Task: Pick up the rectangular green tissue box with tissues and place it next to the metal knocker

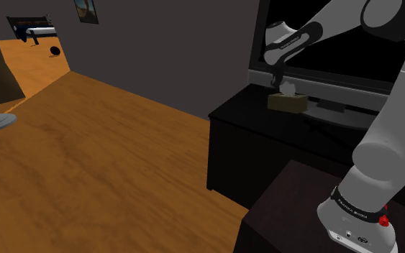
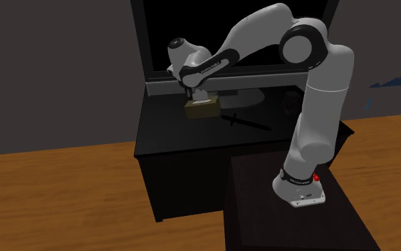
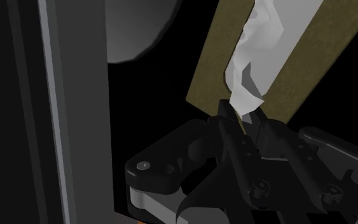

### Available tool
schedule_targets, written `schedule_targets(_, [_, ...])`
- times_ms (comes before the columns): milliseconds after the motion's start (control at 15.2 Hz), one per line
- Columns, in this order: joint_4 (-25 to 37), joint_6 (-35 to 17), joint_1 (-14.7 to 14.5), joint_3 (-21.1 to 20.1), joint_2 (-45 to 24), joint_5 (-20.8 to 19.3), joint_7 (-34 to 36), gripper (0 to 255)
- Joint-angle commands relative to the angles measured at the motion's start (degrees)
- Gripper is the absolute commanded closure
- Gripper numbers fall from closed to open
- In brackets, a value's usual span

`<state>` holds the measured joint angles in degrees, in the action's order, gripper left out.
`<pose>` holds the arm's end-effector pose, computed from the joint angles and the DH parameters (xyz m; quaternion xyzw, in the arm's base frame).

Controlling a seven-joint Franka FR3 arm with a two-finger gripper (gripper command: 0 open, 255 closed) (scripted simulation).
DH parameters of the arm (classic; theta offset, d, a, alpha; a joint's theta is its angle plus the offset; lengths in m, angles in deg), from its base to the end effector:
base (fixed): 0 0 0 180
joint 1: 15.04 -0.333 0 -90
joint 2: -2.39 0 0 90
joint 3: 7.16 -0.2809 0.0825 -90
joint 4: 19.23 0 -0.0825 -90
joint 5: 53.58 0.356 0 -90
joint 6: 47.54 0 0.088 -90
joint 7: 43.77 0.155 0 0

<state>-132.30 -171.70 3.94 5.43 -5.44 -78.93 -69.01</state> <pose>0.4674 -0.3250 0.3476 0.9773 0.0652 -0.0705 0.1888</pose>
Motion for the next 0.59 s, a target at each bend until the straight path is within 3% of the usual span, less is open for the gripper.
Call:
schedule_targets(0, [1.0, 1.4, -0.1, -0.1, 0.5, 0.3, -0.5, 255])
schedule_targets(528, [4.7, 6.8, -0.4, -0.3, 2.4, 1.1, -2.6, 255])
